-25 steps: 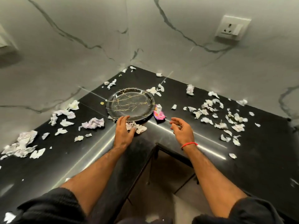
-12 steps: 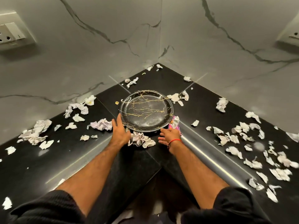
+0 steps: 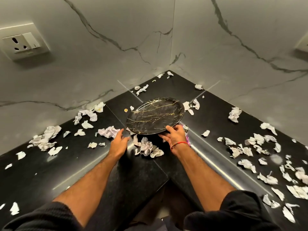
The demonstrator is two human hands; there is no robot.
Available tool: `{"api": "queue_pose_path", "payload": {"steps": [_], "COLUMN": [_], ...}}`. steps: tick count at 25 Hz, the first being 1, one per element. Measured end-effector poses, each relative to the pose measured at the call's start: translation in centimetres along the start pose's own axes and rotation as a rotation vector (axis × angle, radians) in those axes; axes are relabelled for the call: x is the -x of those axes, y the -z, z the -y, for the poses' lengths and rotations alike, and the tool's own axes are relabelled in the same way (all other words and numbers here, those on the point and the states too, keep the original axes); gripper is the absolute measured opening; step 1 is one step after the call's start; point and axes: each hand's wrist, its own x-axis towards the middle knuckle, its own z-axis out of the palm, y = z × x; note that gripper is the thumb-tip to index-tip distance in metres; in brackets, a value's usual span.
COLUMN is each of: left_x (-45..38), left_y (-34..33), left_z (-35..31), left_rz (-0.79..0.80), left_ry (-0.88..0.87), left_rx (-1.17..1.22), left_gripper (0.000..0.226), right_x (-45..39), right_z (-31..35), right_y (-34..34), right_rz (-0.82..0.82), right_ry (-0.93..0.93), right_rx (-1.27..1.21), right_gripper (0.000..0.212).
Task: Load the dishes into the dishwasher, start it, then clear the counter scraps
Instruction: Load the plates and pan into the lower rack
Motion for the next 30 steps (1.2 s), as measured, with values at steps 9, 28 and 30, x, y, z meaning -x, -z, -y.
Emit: {"api": "queue_pose_path", "payload": {"steps": [9, 28, 30], "left_x": [1.9, 30.0, 34.1], "left_y": [-0.3, -16.3, -17.7], "left_z": [-5.1, -7.5, -7.3], "left_rz": [0.112, 1.179, 1.255], "left_ry": [0.0, -0.08, -0.074], "left_rx": [0.468, 0.19, 0.135], "left_gripper": [0.045, 0.013, 0.016], "right_x": [7.8, 44.3, 47.8], "right_z": [3.0, -10.5, -12.1], "right_y": [7.3, 29.7, 31.7], "right_rz": [-0.178, -1.05, -1.12], "right_ry": [0.4, 0.689, 0.679], "right_rx": [0.039, -0.095, -0.126], "right_gripper": [0.01, 0.039, 0.037]}}
